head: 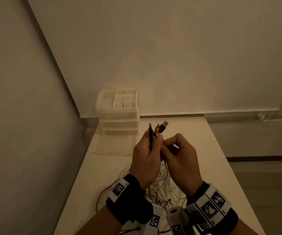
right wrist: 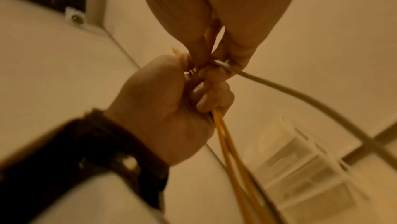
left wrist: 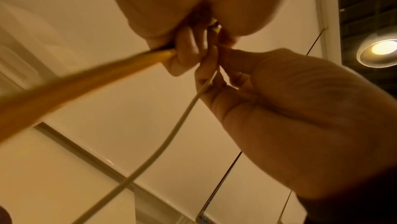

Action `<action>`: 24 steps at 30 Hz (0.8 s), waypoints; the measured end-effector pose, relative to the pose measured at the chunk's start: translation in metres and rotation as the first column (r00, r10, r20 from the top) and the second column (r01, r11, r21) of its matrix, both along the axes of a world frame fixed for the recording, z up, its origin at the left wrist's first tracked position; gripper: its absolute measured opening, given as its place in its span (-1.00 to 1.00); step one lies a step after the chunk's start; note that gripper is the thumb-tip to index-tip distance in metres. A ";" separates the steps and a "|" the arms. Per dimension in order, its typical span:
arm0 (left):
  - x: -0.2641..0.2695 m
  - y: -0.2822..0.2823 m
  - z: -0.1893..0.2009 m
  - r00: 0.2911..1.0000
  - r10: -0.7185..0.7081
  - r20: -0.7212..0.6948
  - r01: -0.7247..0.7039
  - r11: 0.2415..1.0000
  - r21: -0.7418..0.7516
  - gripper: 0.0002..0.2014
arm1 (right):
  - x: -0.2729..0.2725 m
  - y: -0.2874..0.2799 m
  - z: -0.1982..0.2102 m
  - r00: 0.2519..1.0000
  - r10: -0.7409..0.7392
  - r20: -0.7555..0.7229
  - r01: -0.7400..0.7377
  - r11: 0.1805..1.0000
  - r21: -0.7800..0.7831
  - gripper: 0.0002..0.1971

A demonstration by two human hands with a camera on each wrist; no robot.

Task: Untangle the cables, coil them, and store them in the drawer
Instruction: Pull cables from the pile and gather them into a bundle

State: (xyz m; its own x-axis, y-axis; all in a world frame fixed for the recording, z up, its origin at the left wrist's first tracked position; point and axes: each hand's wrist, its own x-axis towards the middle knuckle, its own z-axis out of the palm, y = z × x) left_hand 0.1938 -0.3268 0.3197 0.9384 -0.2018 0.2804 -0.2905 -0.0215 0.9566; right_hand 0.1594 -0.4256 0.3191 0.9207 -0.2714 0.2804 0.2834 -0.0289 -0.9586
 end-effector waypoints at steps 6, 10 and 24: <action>0.000 -0.006 0.009 0.982 0.090 0.167 -0.106 0.990 0.088 -0.73 | 0.007 -0.010 -0.018 0.996 0.083 -0.026 -0.085 0.990 -0.109 -0.72; 0.026 0.007 0.017 0.967 0.208 0.148 -0.204 0.978 -0.046 -0.65 | 0.004 -0.012 -0.060 0.971 0.234 -0.044 -0.238 0.945 -0.222 -0.72; 0.029 0.030 0.048 0.990 -0.032 0.136 0.028 0.999 0.025 -0.71 | 0.040 -0.029 -0.089 0.957 0.091 -0.276 -0.124 0.987 -0.103 -0.56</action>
